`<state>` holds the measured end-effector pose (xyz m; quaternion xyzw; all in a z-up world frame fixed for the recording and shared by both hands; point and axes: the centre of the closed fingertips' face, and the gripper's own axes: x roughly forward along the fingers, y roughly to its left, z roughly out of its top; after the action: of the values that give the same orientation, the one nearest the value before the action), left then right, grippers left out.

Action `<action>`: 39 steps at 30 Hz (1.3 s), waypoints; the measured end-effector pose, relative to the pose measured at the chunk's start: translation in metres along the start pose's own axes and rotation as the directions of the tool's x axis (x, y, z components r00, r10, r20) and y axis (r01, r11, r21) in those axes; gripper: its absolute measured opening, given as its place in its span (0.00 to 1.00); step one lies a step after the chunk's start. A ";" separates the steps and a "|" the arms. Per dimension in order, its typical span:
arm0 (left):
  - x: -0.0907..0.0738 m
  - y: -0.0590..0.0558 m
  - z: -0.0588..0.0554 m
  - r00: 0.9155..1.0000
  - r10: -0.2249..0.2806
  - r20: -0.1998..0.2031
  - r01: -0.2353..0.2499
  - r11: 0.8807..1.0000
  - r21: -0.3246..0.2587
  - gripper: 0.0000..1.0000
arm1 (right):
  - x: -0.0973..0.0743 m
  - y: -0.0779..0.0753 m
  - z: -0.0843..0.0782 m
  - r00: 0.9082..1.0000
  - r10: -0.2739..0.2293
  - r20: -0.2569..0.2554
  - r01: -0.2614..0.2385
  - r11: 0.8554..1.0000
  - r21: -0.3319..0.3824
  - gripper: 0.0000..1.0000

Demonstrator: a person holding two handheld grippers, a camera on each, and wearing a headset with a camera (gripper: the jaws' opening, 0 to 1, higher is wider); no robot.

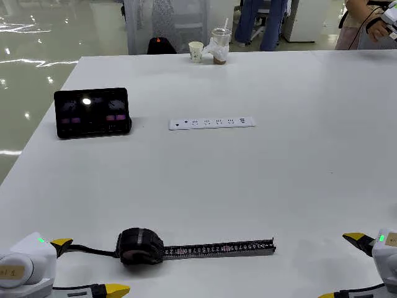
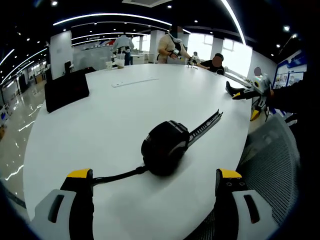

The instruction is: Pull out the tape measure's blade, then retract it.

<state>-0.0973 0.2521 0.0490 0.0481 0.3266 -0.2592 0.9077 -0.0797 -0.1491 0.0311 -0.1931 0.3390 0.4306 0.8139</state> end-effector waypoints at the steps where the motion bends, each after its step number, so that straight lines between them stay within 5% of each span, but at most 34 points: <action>1: 0.002 -0.003 0.000 1.000 -0.002 -0.002 0.002 1.000 -0.001 0.99 | 0.000 -0.001 0.000 1.000 0.001 -0.005 -0.001 1.000 -0.002 0.99; 13: 0.019 -0.031 0.005 0.999 -0.038 -0.018 0.038 0.999 -0.004 0.99 | 0.003 -0.001 0.008 0.999 0.039 -0.038 -0.039 0.999 -0.004 0.99; 27: 0.026 -0.036 0.020 1.000 0.004 -0.003 -0.004 0.999 -0.039 0.99 | 0.011 0.000 0.021 0.996 0.065 -0.067 -0.073 0.988 -0.134 0.99; 39: 0.034 -0.041 0.024 0.999 0.037 0.006 -0.037 0.998 -0.052 0.99 | 0.018 -0.001 0.025 0.984 0.112 -0.139 -0.139 0.969 -0.206 0.99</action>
<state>-0.0821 0.1956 0.0507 0.0298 0.3289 -0.2340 0.9144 -0.0620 -0.1240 0.0353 -0.2850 0.3527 0.5025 0.7362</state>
